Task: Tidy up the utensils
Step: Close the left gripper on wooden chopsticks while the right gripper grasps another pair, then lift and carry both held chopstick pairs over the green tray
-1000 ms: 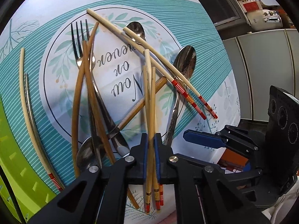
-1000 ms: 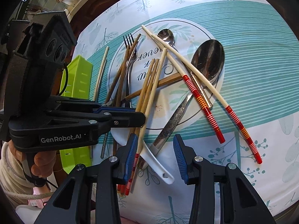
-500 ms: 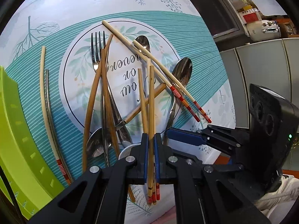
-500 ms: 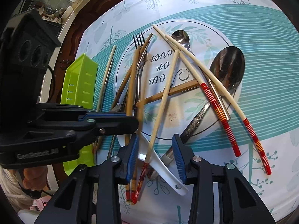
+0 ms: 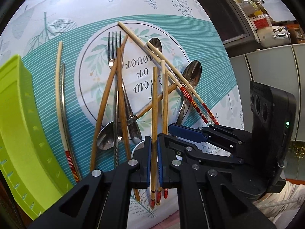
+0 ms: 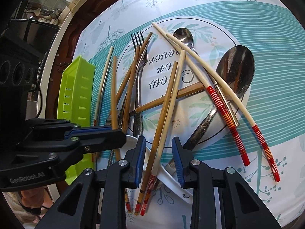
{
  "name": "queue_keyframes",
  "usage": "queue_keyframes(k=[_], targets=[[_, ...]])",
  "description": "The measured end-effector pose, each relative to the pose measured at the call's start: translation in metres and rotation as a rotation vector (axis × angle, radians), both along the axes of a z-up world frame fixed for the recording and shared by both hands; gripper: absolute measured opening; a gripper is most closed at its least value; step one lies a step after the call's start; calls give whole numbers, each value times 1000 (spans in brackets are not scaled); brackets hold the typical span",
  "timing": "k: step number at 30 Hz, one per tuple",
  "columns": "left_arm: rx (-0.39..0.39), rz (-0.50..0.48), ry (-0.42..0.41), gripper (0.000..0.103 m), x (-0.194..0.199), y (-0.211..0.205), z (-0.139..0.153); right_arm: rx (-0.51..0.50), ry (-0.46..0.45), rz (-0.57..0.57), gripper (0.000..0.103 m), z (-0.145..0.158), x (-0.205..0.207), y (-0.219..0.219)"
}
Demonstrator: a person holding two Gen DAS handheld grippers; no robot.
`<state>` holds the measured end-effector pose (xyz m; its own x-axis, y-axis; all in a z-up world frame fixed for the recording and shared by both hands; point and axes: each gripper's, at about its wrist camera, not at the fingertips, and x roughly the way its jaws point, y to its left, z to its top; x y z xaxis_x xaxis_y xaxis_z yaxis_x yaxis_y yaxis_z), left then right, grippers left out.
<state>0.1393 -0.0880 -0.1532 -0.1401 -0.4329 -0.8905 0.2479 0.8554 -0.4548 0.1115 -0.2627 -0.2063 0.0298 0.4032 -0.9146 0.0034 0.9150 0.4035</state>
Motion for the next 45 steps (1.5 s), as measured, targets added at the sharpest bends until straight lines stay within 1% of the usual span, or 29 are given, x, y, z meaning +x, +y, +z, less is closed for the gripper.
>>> queue_keyframes(k=[4, 7, 9, 11, 18, 22, 28, 32, 38, 45], targets=[[4, 29, -10, 3, -1, 8, 11, -35, 5, -4, 28, -3, 3, 5], [6, 49, -16, 3, -3, 14, 17, -61, -3, 0, 24, -4, 6, 12], [2, 63, -20, 3, -4, 19, 21, -75, -4, -2, 15, -4, 6, 13], [-4, 73, -25, 3, -7, 24, 25, -78, -6, -15, 12, -5, 7, 14], [-17, 101, -34, 3, -15, 36, 35, -20, -10, -42, 12, -6, 2, 9], [-21, 111, -35, 3, -18, 40, 38, -16, -27, -37, 12, 1, -1, 9], [-25, 115, -52, 3, -26, 50, 54, 9, -44, -10, 12, 20, -8, 14], [-26, 116, -77, 3, -30, 57, 65, 31, -77, 13, 12, 36, -12, 20], [-37, 118, -91, 3, -39, 60, 73, 50, -108, 37, 12, 50, -16, 30], [-41, 115, -122, 3, -50, 71, 97, 124, -171, 93, 12, 88, -27, 40]])
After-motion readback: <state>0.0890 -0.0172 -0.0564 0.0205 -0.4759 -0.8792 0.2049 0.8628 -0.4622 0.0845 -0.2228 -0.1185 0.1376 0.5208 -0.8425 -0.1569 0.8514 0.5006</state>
